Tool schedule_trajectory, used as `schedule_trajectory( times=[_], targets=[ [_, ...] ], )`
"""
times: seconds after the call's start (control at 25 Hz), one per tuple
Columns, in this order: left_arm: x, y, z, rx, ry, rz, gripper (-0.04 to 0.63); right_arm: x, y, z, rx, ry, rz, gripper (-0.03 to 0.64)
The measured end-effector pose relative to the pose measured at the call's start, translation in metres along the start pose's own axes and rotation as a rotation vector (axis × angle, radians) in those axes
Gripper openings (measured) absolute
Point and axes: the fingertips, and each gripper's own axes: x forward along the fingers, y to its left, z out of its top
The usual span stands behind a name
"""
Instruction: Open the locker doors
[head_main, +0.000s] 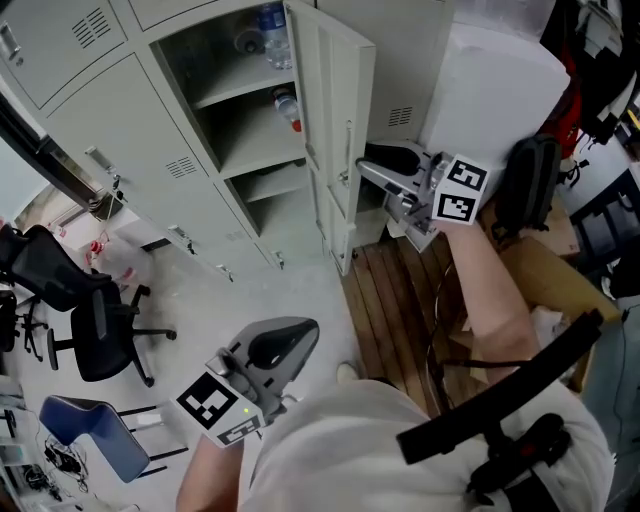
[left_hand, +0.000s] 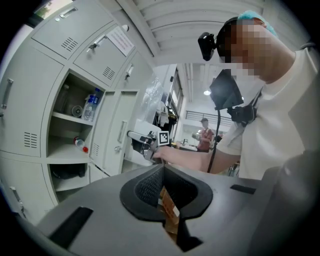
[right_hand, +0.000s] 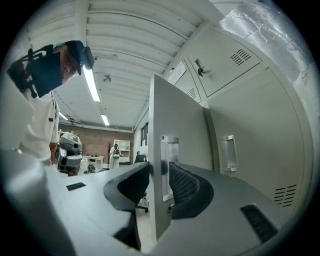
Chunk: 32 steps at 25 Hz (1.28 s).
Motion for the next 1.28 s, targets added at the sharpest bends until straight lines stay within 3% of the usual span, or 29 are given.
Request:
schedule_trajectory(
  times=[0.76, 0.92, 1.28],
  targets=[
    [-0.067, -0.013, -0.013, 0.013, -0.011, -0.065, 0.012, -0.028, 0.031, -0.005, -0.014, 0.042, -0.291, 0.106],
    [-0.079, -0.017, -0.016, 0.011, -0.016, -0.084, 0.012, -0.028, 0.062, -0.014, -0.019, 0.096, -0.374, 0.055],
    [-0.118, -0.022, -0.032, 0.012, -0.015, -0.086, 0.011, -0.012, 0.174, -0.057, 0.05, 0.2, -0.469, 0.04]
  ],
)
